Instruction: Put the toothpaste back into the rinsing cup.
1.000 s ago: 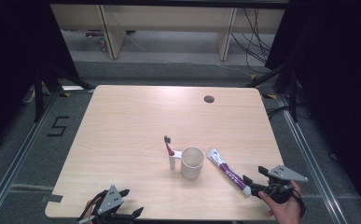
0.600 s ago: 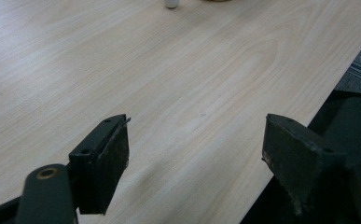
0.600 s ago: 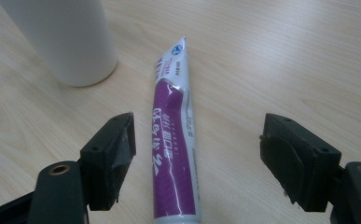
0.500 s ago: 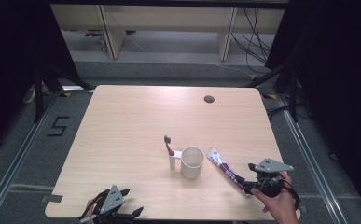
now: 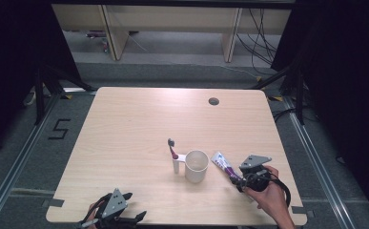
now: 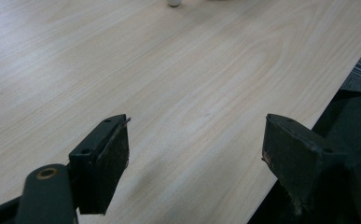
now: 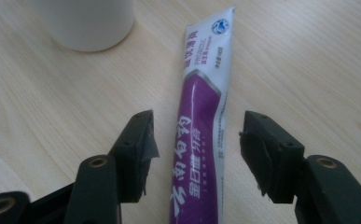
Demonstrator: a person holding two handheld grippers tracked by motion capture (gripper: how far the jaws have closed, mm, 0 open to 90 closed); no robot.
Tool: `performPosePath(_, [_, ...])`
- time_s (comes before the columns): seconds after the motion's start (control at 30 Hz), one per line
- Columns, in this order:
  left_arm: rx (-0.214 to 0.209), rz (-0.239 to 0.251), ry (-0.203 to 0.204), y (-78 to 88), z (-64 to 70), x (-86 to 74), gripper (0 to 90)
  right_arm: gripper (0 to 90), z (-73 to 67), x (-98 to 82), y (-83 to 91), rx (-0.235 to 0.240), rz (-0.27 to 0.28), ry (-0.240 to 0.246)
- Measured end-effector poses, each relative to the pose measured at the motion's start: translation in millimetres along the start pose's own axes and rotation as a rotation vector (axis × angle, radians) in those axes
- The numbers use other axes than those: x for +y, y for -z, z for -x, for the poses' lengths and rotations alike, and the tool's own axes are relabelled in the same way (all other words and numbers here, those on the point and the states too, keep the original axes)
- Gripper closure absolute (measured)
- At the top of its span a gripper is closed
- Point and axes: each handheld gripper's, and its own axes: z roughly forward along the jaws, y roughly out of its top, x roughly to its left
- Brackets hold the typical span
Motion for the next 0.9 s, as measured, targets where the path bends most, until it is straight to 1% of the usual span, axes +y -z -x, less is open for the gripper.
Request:
performPosePath(0.03, [-0.001, -0.003, -0.002, -0.1, 0.0, 0.2, 22.6, 46.3, 0.6, 0.9, -1.0, -0.006, -0.004, 0.017])
performPosePath(0.07, [0.002, 0.004, -0.001, -0.4, 0.1, 0.5, 22.6, 46.8, -0.2, 2.5, -2.2, -0.007, -0.011, 0.023])
performPosePath(0.1, [0.002, 0.005, 0.0, -0.6, 0.0, 0.7, 22.5, 47.1, -3.0, 3.7, -3.7, -0.001, -0.026, 0.004])
performPosePath(0.13, [0.002, 0.005, 0.0, -0.6, 0.0, 0.7, 22.5, 47.4, -3.0, 4.4, -5.6, -0.009, -0.021, 0.015])
performPosePath(0.17, [-0.002, 0.001, 0.004, -0.8, -0.1, 0.3, 22.5, 47.4, -3.0, 4.4, -5.6, -0.009, -0.021, 0.015])
performPosePath(0.2, [0.0, 0.0, 0.002, -0.3, -0.3, -0.2, 22.5, 48.3, -3.0, 7.6, -8.4, -0.015, -0.051, 0.032])
performPosePath(0.23, [0.0, 0.0, 0.002, -0.3, -0.3, -0.2, 22.5, 48.3, -3.0, 7.6, -8.4, -0.015, -0.051, 0.032])
performPosePath(0.27, [0.012, 0.001, -0.007, -0.7, -1.8, -0.1, 22.5, 48.6, -1.7, 8.6, -8.9, -0.017, -0.059, 0.051])
performPosePath(0.3, [0.007, 0.008, 0.016, -0.6, 0.1, 0.9, 22.5, 49.8, -1.5, 11.2, -12.5, -0.012, -0.066, 0.045])
performPosePath(0.33, [0.007, 0.008, 0.016, -0.6, 0.1, 0.9, 22.5, 49.8, -1.5, 11.2, -12.5, -0.012, -0.066, 0.045])
performPosePath(0.37, [-0.001, 0.002, 0.005, -0.6, -0.2, 0.2, 22.5, 50.4, -1.5, 13.2, -15.9, -0.013, -0.085, 0.062])
performPosePath(0.43, [-0.002, 0.003, 0.004, -0.9, -0.1, 0.4, 22.5, 51.0, -2.8, 15.5, -17.1, -0.007, -0.11, 0.059])
performPosePath(0.47, [-0.002, 0.003, 0.004, -0.9, -0.1, 0.4, 22.5, 51.0, -2.8, 15.5, -17.1, -0.007, -0.11, 0.059])
performPosePath(0.57, [0.003, -0.001, 0.0, -1.2, 0.2, -0.2, 22.5, 53.1, -4.6, 21.3, -21.9, -0.011, -0.144, 0.078])
performPosePath(0.6, [-0.003, -0.001, 0.002, -0.8, 0.3, 0.0, 22.5, 53.7, -4.8, 22.8, -23.1, -0.008, -0.152, 0.082])
performPosePath(0.63, [0.002, 0.018, 0.021, -1.2, 1.1, 1.2, 22.5, 54.6, -5.3, 24.2, -24.1, -0.009, -0.159, 0.082])
performPosePath(0.67, [0.002, 0.011, 0.017, -0.8, 0.4, 1.2, 22.5, 55.3, -5.2, 25.0, -25.7, -0.01, -0.162, 0.085])
performPosePath(0.7, [0.004, 0.011, 0.016, -0.7, 0.6, 0.9, 22.5, 56.0, -6.0, 26.9, -26.9, -0.008, -0.176, 0.076])
performPosePath(0.73, [0.004, 0.011, 0.016, -0.7, 0.6, 0.9, 22.5, 56.0, -6.0, 26.9, -26.9, -0.008, -0.176, 0.076])
performPosePath(0.77, [0.003, 0.004, 0.002, -0.1, -0.2, 0.3, 22.5, 56.1, -5.3, 28.0, -28.0, -0.013, -0.175, 0.089])
performPosePath(0.8, [0.002, 0.0, 0.003, 0.1, -0.2, 0.7, 22.5, 56.6, -6.3, 30.9, -29.7, -0.027, -0.202, 0.088])
performPosePath(0.83, [0.002, 0.011, 0.017, -1.2, 0.9, 1.0, 22.5, 56.6, -6.2, 31.8, -30.7, -0.032, -0.21, 0.086])
performPosePath(0.87, [-0.001, -0.003, 0.0, -0.4, 0.1, 0.8, 22.5, 57.0, -5.4, 32.7, -31.5, -0.034, -0.217, 0.094])
performPosePath(0.9, [-0.001, -0.003, 0.0, -0.4, 0.1, 0.8, 22.5, 57.0, -5.4, 32.7, -31.5, -0.034, -0.217, 0.094])
